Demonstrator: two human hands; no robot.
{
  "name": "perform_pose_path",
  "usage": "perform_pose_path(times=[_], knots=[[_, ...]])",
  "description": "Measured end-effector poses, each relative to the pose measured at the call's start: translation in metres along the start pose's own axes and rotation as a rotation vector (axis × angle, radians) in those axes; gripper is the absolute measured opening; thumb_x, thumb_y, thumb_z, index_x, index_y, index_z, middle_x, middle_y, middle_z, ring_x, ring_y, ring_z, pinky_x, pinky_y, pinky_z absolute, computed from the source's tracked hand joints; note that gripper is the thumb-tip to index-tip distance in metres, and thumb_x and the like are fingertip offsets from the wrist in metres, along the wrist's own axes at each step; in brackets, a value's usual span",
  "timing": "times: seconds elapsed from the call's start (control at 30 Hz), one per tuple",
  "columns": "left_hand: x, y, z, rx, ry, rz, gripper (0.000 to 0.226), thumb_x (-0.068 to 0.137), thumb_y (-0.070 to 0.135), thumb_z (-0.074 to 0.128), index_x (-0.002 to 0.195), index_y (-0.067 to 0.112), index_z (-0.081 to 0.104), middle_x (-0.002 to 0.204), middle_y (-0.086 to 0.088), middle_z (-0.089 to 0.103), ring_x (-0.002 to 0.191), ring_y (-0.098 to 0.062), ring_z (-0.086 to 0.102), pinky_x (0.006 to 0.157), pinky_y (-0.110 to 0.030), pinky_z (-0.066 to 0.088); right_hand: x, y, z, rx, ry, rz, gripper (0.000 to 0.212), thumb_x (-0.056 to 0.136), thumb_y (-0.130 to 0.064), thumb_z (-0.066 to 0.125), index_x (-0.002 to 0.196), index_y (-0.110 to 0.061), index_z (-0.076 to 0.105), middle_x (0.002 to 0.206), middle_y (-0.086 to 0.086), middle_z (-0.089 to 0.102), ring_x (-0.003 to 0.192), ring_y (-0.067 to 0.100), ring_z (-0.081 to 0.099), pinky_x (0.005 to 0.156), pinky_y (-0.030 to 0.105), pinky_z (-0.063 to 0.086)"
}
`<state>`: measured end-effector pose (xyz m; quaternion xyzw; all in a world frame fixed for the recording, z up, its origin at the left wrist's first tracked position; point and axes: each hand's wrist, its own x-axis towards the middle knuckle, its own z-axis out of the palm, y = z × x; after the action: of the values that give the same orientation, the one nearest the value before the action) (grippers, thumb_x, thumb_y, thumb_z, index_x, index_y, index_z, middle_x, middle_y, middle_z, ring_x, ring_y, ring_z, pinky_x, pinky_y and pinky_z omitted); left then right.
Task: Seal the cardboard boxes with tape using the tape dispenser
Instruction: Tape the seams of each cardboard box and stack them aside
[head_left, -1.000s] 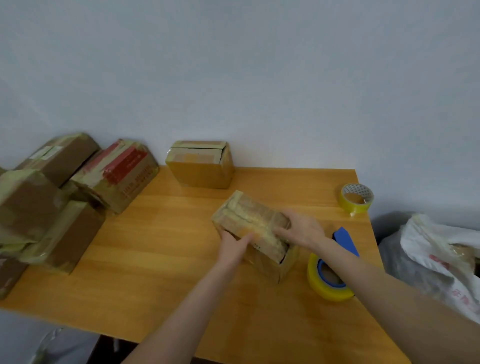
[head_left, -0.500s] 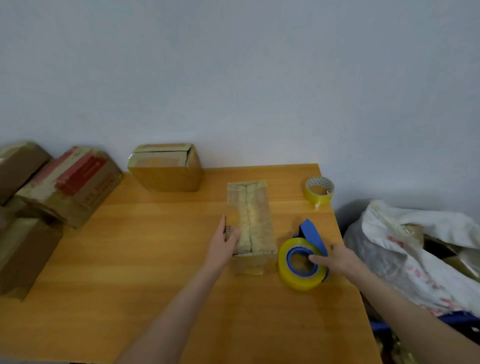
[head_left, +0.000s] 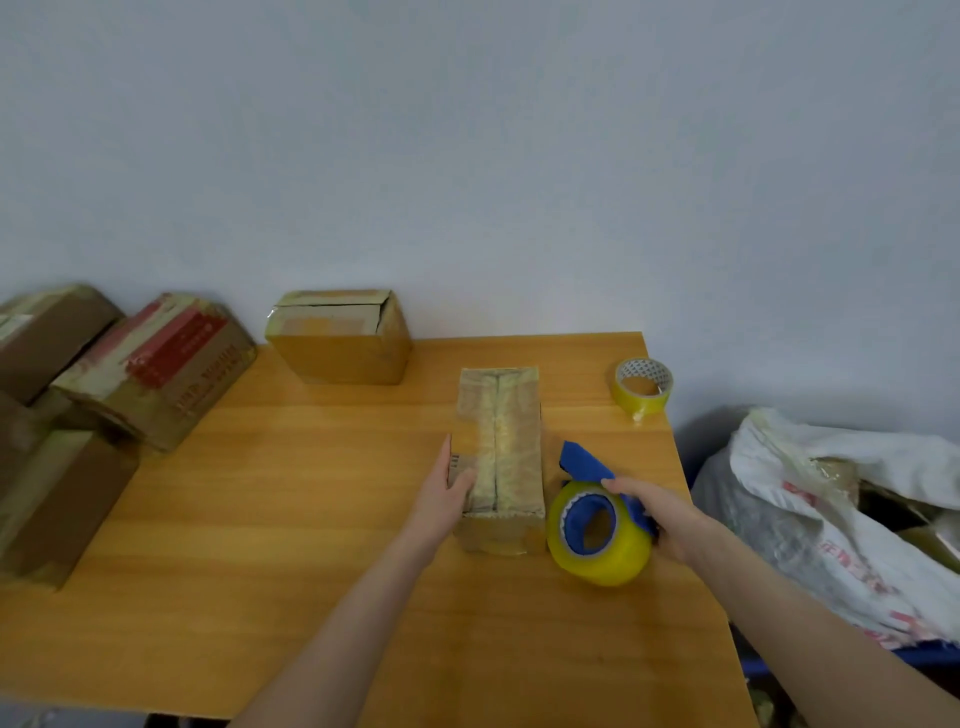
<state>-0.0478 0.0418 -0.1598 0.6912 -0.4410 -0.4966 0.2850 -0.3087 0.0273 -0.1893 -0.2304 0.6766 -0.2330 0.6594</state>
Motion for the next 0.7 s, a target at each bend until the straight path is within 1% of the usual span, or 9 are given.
perform_pose_path(times=[0.07,0.13,0.23,0.3,0.37,0.43,0.5,0.6,0.7], knots=[[-0.001,-0.001,0.001,0.0,0.014,0.002,0.061,0.103,0.029,0.042,0.154,0.033,0.009,0.159,0.003,0.019,0.144,-0.021,0.022,0.114,-0.043,0.029,-0.004,-0.003,-0.002,-0.086,-0.009,-0.036,0.051,0.066,-0.028,0.085,0.108,-0.009,0.064,0.104,0.013,0.07,0.096,0.031,0.067,0.089,0.046,0.055],[-0.003,-0.001,0.003,0.004,0.031,0.02,0.06,0.103,0.028,0.042,0.154,0.032,0.01,0.158,0.004,0.021,0.144,-0.02,0.024,0.114,-0.041,0.03,-0.012,-0.013,-0.008,-0.223,-0.014,-0.151,0.069,0.051,-0.031,0.086,0.111,-0.013,0.059,0.108,0.01,0.066,0.097,0.028,0.064,0.088,0.044,0.055],[-0.005,0.003,0.01,-0.014,0.046,0.034,0.06,0.103,0.026,0.041,0.154,0.03,0.01,0.157,0.003,0.025,0.142,-0.02,0.028,0.112,-0.038,0.031,-0.039,-0.04,-0.026,-0.345,-0.008,-0.324,0.067,0.046,-0.027,0.074,0.11,-0.018,0.056,0.104,0.007,0.065,0.089,0.022,0.065,0.072,0.032,0.052],[-0.007,0.008,0.015,0.007,0.038,0.01,0.059,0.103,0.026,0.04,0.154,0.027,0.01,0.156,0.0,0.026,0.141,-0.021,0.029,0.111,-0.037,0.032,-0.057,-0.059,-0.043,-0.39,-0.032,-0.422,0.068,0.045,-0.022,0.073,0.111,-0.022,0.056,0.101,0.004,0.067,0.086,0.021,0.067,0.073,0.03,0.053],[-0.006,0.011,0.016,0.144,0.062,0.016,0.06,0.102,0.032,0.042,0.154,0.027,0.012,0.156,-0.003,0.027,0.141,-0.023,0.03,0.112,-0.041,0.033,-0.074,-0.075,-0.057,-0.446,-0.102,-0.509,0.073,0.042,-0.023,0.075,0.113,-0.024,0.057,0.102,0.003,0.068,0.086,0.018,0.069,0.075,0.03,0.052],[-0.008,0.023,0.012,0.288,0.201,0.098,0.059,0.1,0.04,0.044,0.152,0.023,0.022,0.152,-0.004,0.034,0.137,-0.022,0.036,0.111,-0.041,0.035,-0.09,-0.088,-0.064,-0.488,-0.172,-0.576,0.077,0.039,-0.027,0.077,0.113,-0.025,0.058,0.105,0.001,0.068,0.089,0.015,0.069,0.077,0.03,0.052],[-0.017,0.046,0.008,0.147,0.258,0.218,0.051,0.098,0.04,0.048,0.143,0.017,0.041,0.142,-0.001,0.048,0.125,-0.016,0.047,0.103,-0.036,0.043,-0.103,-0.097,-0.063,-0.517,-0.244,-0.638,0.079,0.04,-0.029,0.078,0.116,-0.025,0.058,0.11,0.0,0.067,0.096,0.015,0.067,0.083,0.032,0.052],[-0.035,0.08,0.004,-0.241,0.008,0.172,0.048,0.094,0.05,0.048,0.127,0.016,0.053,0.124,-0.002,0.062,0.107,-0.011,0.059,0.082,-0.027,0.052,-0.113,-0.102,-0.055,-0.551,-0.325,-0.682,0.078,0.045,-0.026,0.079,0.12,-0.023,0.057,0.115,0.0,0.066,0.104,0.019,0.065,0.091,0.038,0.052],[-0.046,0.089,0.004,-0.335,-0.16,0.027,0.057,0.09,0.059,0.047,0.122,0.012,0.056,0.119,-0.004,0.065,0.106,-0.016,0.062,0.079,-0.029,0.055,-0.119,-0.105,-0.043,-0.584,-0.371,-0.708,0.076,0.046,-0.026,0.078,0.119,-0.023,0.057,0.114,-0.001,0.065,0.105,0.018,0.065,0.089,0.035,0.052]])
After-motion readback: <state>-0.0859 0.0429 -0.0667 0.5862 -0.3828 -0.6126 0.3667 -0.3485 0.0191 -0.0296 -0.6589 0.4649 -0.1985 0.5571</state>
